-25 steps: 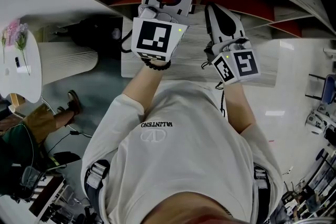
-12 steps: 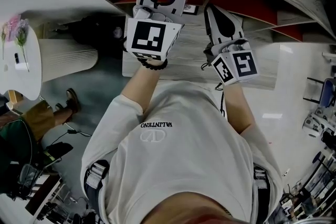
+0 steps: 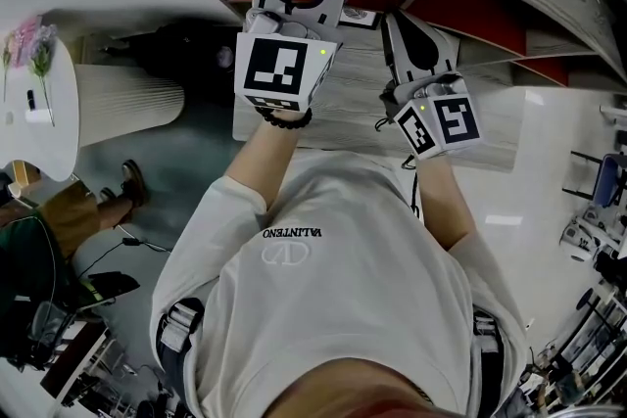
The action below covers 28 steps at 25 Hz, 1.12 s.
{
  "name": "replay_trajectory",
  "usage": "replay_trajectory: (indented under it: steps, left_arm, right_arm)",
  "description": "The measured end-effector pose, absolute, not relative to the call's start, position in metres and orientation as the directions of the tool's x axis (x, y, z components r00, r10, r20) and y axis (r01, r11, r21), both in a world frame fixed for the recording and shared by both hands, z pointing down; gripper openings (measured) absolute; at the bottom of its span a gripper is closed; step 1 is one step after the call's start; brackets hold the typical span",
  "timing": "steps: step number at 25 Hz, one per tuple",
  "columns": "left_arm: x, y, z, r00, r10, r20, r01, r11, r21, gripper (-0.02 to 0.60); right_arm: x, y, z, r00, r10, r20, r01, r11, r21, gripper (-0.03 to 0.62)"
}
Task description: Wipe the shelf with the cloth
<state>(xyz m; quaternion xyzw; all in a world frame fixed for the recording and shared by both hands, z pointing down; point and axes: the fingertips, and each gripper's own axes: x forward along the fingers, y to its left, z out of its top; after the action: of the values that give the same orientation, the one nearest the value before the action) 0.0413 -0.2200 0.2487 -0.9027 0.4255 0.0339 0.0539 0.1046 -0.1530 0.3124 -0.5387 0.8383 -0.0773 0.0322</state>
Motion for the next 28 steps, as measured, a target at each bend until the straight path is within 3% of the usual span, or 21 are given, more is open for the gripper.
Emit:
replay_trajectory:
  steps: [28]
  left_arm:
    - [-0.054, -0.25, 0.249, 0.53, -0.838, -0.129, -0.847, -0.53, -0.039, 0.089]
  right_arm:
    - [0.042, -0.169, 0.324, -0.443, -0.895, 0.055, -0.887, 0.429, -0.169, -0.002]
